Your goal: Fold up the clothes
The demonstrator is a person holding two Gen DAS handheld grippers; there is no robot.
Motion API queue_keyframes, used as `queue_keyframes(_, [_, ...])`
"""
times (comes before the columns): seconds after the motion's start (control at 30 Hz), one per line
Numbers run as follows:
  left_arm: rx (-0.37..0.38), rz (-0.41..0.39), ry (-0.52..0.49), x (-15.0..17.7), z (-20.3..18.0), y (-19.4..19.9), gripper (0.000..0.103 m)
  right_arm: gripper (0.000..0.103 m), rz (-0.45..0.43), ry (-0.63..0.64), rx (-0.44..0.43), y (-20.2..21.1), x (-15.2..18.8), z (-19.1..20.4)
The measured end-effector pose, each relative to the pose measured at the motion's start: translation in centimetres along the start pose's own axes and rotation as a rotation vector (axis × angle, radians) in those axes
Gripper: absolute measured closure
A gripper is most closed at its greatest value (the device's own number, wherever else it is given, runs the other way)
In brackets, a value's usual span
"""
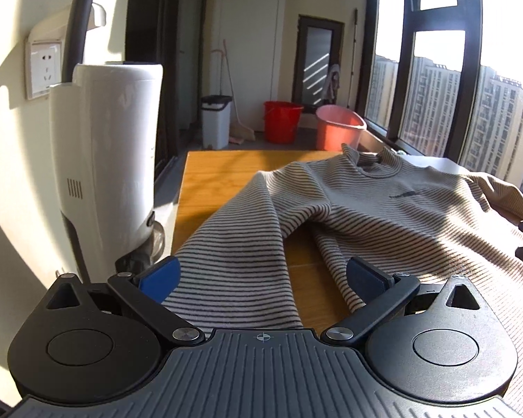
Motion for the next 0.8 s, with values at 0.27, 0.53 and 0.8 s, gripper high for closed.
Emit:
queue_keyframes(0.27, [-0.050,-0.008,0.079,1.9,-0.2,3.7,0.000,0.000,-0.004,0.020,-0.017,0.8,0.3,1.0])
queue_keyframes(0.53, [-0.285,-0.133,-0.143,-0.9,-2.1,7.2,0.000,0.000,-0.006,0.027,-0.036,-0.1,-0.5,2.1])
queue_keyframes(0.8, [0.281,-0.265,0.107,-6.1,-7.8,5.2,0.000,0.000,0.028,-0.018,0.014,-0.3,-0.9,2.9])
Point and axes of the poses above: each gripper's, at about its wrist camera, not at the fingertips, and y roughly against the way its jaws point, z to its left, x to its underside, the point moved 3 cm from there along -y, roughly the way its jaws point, and after that the axes turned 13 degrees about x, right-handed, at the moved point
